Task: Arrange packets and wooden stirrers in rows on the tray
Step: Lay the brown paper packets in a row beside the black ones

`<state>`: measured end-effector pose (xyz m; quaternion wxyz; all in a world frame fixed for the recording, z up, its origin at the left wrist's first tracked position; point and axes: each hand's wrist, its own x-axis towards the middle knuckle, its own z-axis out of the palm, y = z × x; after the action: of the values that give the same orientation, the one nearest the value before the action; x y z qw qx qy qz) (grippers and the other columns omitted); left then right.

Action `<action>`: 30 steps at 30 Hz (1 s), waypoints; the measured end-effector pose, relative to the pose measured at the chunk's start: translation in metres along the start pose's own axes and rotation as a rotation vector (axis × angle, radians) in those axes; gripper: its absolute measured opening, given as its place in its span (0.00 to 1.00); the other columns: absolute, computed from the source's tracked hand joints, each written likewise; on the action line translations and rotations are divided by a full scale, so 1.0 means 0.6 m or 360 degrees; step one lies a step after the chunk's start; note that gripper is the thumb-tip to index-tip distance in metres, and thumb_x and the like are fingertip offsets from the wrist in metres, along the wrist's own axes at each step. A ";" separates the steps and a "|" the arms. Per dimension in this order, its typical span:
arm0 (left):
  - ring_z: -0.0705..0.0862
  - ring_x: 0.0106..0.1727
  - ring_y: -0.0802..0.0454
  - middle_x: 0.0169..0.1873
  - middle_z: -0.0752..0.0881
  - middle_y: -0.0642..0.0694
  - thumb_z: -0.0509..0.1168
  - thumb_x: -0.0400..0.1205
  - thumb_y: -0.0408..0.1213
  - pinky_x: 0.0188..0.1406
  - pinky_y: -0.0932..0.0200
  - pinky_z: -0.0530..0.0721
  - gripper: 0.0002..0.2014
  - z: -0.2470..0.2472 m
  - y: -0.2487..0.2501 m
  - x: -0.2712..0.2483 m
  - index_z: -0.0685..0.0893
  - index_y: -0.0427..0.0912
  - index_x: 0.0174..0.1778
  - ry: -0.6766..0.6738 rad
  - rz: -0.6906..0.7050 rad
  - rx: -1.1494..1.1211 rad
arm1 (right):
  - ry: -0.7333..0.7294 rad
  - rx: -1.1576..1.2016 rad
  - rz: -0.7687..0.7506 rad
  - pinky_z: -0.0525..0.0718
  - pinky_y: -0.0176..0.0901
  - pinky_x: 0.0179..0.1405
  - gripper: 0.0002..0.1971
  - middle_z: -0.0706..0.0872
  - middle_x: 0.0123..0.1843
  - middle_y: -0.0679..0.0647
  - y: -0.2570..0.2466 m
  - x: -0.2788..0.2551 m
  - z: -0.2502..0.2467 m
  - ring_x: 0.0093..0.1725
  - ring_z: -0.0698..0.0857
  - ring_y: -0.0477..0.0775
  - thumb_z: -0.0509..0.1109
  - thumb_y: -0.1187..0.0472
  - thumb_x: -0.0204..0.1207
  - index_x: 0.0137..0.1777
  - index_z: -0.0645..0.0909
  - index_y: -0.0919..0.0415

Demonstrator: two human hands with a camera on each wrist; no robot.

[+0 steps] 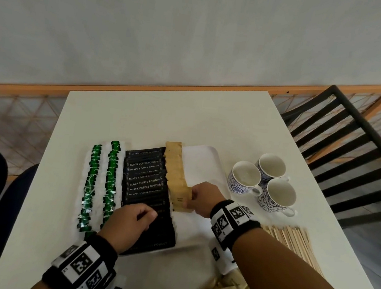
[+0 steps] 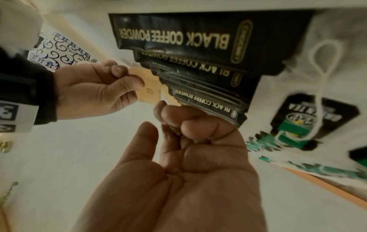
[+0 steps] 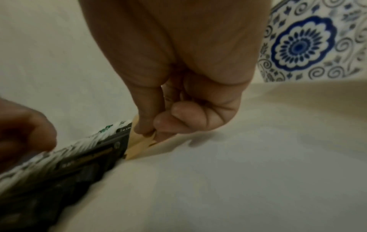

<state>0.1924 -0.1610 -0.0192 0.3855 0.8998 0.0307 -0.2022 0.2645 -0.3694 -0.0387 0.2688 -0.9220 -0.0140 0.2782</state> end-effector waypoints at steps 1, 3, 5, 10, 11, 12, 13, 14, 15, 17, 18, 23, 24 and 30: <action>0.82 0.32 0.63 0.33 0.86 0.54 0.62 0.85 0.46 0.34 0.67 0.76 0.07 0.000 0.001 0.000 0.86 0.54 0.48 0.0003 -0.0001 0.0005 | 0.0004 -0.0083 0.0002 0.78 0.38 0.36 0.16 0.81 0.35 0.52 -0.003 0.003 0.000 0.40 0.82 0.54 0.75 0.54 0.74 0.30 0.74 0.56; 0.82 0.35 0.63 0.34 0.85 0.57 0.63 0.84 0.45 0.35 0.68 0.77 0.06 -0.001 0.002 0.002 0.85 0.55 0.46 0.0010 0.0016 0.0023 | 0.0001 -0.0222 -0.0013 0.81 0.41 0.41 0.16 0.81 0.38 0.54 -0.012 0.006 0.001 0.45 0.83 0.56 0.72 0.55 0.76 0.30 0.73 0.58; 0.82 0.40 0.63 0.37 0.85 0.60 0.64 0.84 0.44 0.40 0.66 0.78 0.05 -0.003 0.003 0.009 0.83 0.57 0.44 0.0035 0.0056 0.0103 | 0.0016 -0.0326 -0.0029 0.83 0.45 0.50 0.12 0.81 0.43 0.56 -0.021 0.009 0.002 0.49 0.83 0.58 0.70 0.55 0.78 0.37 0.77 0.61; 0.81 0.45 0.59 0.41 0.82 0.60 0.62 0.84 0.43 0.46 0.59 0.80 0.04 -0.029 0.024 0.044 0.82 0.56 0.46 0.0134 0.0117 0.0446 | 0.0132 -0.0290 0.0009 0.80 0.43 0.45 0.09 0.83 0.50 0.57 -0.022 0.018 0.013 0.50 0.82 0.57 0.71 0.56 0.76 0.47 0.74 0.59; 0.81 0.45 0.57 0.42 0.82 0.58 0.61 0.84 0.43 0.46 0.58 0.80 0.05 -0.035 0.032 0.055 0.82 0.55 0.47 0.0150 0.0128 0.0520 | 0.0163 -0.0179 0.0044 0.77 0.42 0.40 0.11 0.81 0.48 0.56 -0.021 0.018 0.015 0.48 0.80 0.56 0.72 0.58 0.75 0.48 0.72 0.59; 0.81 0.46 0.56 0.44 0.81 0.56 0.61 0.84 0.43 0.46 0.58 0.80 0.05 -0.040 0.038 0.067 0.83 0.53 0.49 0.0168 0.0139 0.0590 | 0.0191 -0.0088 0.0061 0.75 0.40 0.36 0.12 0.79 0.46 0.55 -0.021 0.016 0.018 0.45 0.79 0.55 0.72 0.59 0.74 0.50 0.70 0.58; 0.81 0.47 0.54 0.46 0.81 0.54 0.61 0.84 0.42 0.47 0.57 0.80 0.06 -0.044 0.043 0.081 0.83 0.52 0.50 0.0184 0.0152 0.0649 | 0.0209 -0.0039 0.0051 0.73 0.39 0.33 0.13 0.78 0.45 0.54 -0.021 0.014 0.019 0.44 0.78 0.55 0.72 0.61 0.74 0.51 0.69 0.58; 0.81 0.49 0.53 0.48 0.82 0.52 0.61 0.84 0.42 0.50 0.56 0.81 0.07 -0.046 0.047 0.095 0.84 0.52 0.51 0.0188 0.0162 0.0698 | 0.0220 -0.0020 0.0017 0.73 0.40 0.32 0.13 0.78 0.44 0.54 -0.021 0.013 0.021 0.43 0.77 0.56 0.71 0.62 0.74 0.51 0.68 0.58; 0.80 0.52 0.51 0.50 0.81 0.51 0.60 0.84 0.42 0.53 0.54 0.81 0.07 -0.047 0.051 0.111 0.84 0.52 0.52 0.0177 0.0171 0.0751 | 0.0225 -0.0019 -0.0027 0.73 0.41 0.34 0.12 0.79 0.44 0.55 -0.021 0.012 0.023 0.42 0.78 0.57 0.70 0.64 0.74 0.50 0.68 0.58; 0.78 0.58 0.47 0.53 0.79 0.49 0.59 0.84 0.43 0.58 0.49 0.80 0.09 -0.045 0.058 0.139 0.83 0.53 0.56 0.0124 0.0175 0.0904 | 0.0227 -0.0052 -0.0103 0.76 0.44 0.40 0.09 0.82 0.45 0.57 -0.024 0.010 0.025 0.44 0.80 0.59 0.66 0.67 0.74 0.50 0.69 0.57; 0.77 0.60 0.45 0.55 0.78 0.48 0.58 0.85 0.43 0.60 0.48 0.80 0.10 -0.043 0.063 0.153 0.83 0.54 0.58 0.0092 0.0171 0.0995 | 0.0227 -0.0056 -0.0124 0.78 0.45 0.42 0.09 0.84 0.47 0.58 -0.024 0.009 0.026 0.45 0.81 0.59 0.65 0.67 0.74 0.50 0.71 0.57; 0.73 0.65 0.42 0.61 0.75 0.45 0.58 0.85 0.42 0.62 0.47 0.76 0.11 -0.033 0.089 0.198 0.82 0.55 0.58 -0.0053 0.0136 0.1353 | 0.0179 -0.0059 -0.0144 0.78 0.45 0.44 0.11 0.83 0.53 0.60 -0.024 0.008 0.026 0.48 0.80 0.59 0.68 0.64 0.73 0.55 0.75 0.60; 0.73 0.65 0.42 0.61 0.75 0.45 0.59 0.84 0.43 0.63 0.47 0.76 0.10 -0.029 0.093 0.204 0.82 0.55 0.58 -0.0076 0.0132 0.1414 | 0.0171 -0.0076 -0.0145 0.78 0.45 0.45 0.12 0.82 0.54 0.61 -0.023 0.009 0.026 0.49 0.80 0.60 0.68 0.64 0.73 0.56 0.75 0.61; 0.74 0.65 0.43 0.62 0.76 0.46 0.63 0.81 0.45 0.64 0.47 0.76 0.13 -0.013 0.102 0.231 0.83 0.49 0.60 -0.0124 0.0064 0.1610 | 0.0185 -0.0111 -0.0137 0.81 0.48 0.47 0.11 0.82 0.54 0.62 -0.022 0.018 0.029 0.48 0.80 0.60 0.67 0.64 0.74 0.56 0.75 0.62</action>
<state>0.3351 -0.2125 -0.0265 -0.0938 0.9661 -0.1028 -0.2175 0.2666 -0.3478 -0.0497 0.2486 -0.9440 -0.0478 0.2118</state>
